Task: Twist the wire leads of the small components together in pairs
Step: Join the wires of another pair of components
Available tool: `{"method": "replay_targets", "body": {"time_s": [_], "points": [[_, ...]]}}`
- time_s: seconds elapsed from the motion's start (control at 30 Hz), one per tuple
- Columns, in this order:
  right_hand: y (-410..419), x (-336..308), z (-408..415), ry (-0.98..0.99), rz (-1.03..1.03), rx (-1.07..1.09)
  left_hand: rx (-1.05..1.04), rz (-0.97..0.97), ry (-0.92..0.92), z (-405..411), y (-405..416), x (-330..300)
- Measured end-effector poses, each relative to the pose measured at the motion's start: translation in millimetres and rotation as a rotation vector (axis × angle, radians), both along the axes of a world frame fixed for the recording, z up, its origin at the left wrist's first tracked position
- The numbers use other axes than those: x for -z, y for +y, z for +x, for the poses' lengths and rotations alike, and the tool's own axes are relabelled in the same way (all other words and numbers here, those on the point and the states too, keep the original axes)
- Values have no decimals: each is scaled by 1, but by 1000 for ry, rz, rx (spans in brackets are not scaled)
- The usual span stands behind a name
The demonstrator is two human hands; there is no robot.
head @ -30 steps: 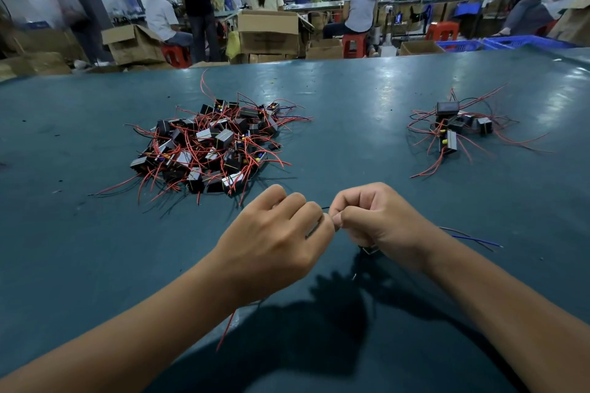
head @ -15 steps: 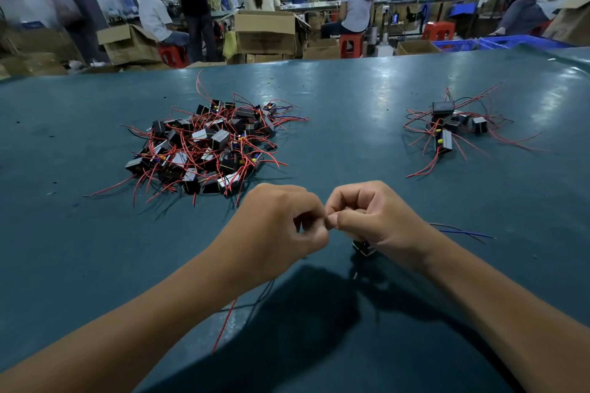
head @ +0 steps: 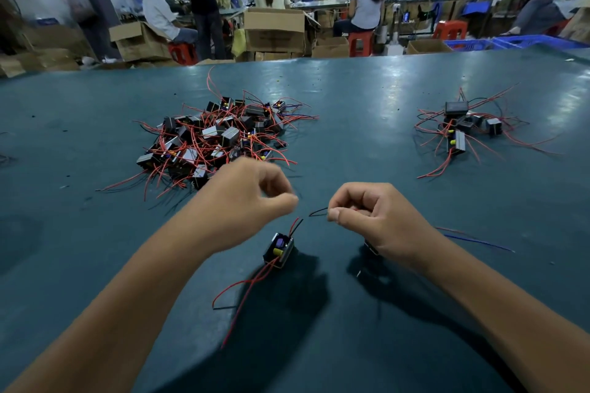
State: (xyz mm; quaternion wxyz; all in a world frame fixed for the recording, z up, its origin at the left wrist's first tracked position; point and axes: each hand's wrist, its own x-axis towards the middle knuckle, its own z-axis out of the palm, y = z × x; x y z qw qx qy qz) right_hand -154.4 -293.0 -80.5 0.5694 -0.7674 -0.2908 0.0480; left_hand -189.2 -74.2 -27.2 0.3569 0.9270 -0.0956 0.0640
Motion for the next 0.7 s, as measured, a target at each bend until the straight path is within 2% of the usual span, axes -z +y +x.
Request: {"method": "replay_targets", "body": {"time_s": [0.07,0.13,0.4,0.53,0.63,0.7], "points": [[1,1,1,4,0,7,-4,1,97,-4,6,16],[2,1,0,26,23,-1,-9,-76,179,-9,4,35],[7,4,-1,249,112,58,11,-18,78,-2,-1,62],[6,1,-1,406,110,93,105,-6,149,5,-6,55],[7,-1,-2,447,104,147,160,5,207,13,-10,47],[8,-1,-2,461,115,177,173,-62,224,15,-13,46]]}}
